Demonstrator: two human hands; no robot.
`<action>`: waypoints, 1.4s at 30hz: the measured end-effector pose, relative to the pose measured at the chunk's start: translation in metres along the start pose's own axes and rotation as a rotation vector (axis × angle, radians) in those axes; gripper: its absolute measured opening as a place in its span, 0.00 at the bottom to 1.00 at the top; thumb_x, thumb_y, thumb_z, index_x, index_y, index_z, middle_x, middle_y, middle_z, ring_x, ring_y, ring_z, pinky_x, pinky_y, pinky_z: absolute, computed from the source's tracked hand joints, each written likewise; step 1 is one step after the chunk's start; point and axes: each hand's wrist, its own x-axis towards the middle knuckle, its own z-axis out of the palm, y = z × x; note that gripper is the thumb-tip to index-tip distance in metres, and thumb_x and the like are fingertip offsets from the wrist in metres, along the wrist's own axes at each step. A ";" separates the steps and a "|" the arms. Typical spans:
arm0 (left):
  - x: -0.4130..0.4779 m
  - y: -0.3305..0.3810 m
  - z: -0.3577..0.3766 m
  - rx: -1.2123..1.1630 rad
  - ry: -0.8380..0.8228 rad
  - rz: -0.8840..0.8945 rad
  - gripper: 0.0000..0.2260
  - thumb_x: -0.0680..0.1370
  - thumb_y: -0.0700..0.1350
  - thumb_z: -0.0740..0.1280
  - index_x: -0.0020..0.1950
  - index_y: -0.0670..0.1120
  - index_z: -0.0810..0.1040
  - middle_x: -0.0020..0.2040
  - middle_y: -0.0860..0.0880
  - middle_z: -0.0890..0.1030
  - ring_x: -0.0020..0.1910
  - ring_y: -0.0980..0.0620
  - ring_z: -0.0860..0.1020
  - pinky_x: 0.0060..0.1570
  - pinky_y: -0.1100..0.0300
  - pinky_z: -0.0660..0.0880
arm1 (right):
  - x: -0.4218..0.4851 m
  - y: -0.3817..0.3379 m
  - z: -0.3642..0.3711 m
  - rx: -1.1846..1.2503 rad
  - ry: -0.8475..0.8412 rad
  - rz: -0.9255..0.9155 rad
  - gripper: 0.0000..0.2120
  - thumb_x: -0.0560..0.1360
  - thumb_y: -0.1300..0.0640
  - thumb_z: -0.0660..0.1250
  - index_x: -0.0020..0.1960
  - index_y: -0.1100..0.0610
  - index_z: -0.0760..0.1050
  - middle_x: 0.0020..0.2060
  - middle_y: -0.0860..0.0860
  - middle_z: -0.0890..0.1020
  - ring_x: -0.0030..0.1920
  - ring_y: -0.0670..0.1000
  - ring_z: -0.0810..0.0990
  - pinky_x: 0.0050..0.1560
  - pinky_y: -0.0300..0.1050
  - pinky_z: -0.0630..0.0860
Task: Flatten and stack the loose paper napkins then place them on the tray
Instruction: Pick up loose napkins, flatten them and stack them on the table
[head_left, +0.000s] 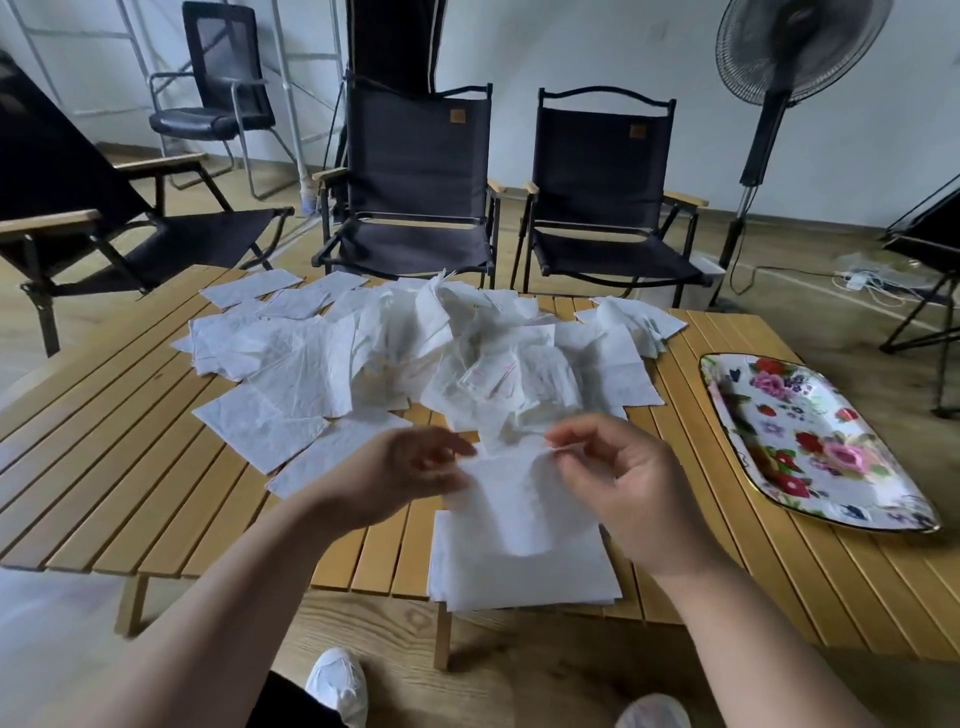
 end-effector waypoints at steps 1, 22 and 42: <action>-0.001 0.002 0.003 -0.031 -0.027 -0.028 0.05 0.76 0.43 0.74 0.51 0.50 0.83 0.44 0.51 0.83 0.42 0.59 0.79 0.48 0.63 0.75 | -0.001 0.003 -0.003 0.035 0.013 0.069 0.11 0.76 0.64 0.72 0.52 0.50 0.83 0.47 0.43 0.86 0.52 0.44 0.84 0.52 0.37 0.81; 0.008 -0.017 0.021 0.592 -0.036 -0.336 0.09 0.77 0.55 0.70 0.47 0.50 0.79 0.40 0.52 0.80 0.37 0.55 0.78 0.32 0.64 0.70 | 0.005 0.067 0.018 -0.589 -0.071 0.567 0.04 0.75 0.54 0.72 0.44 0.48 0.78 0.38 0.45 0.80 0.41 0.48 0.80 0.42 0.46 0.82; 0.009 -0.014 0.016 0.379 0.150 -0.178 0.31 0.73 0.54 0.76 0.72 0.54 0.69 0.61 0.51 0.73 0.49 0.53 0.74 0.46 0.60 0.72 | 0.023 0.055 0.014 -0.646 0.030 0.176 0.04 0.85 0.55 0.58 0.51 0.51 0.69 0.44 0.46 0.77 0.42 0.46 0.77 0.42 0.45 0.76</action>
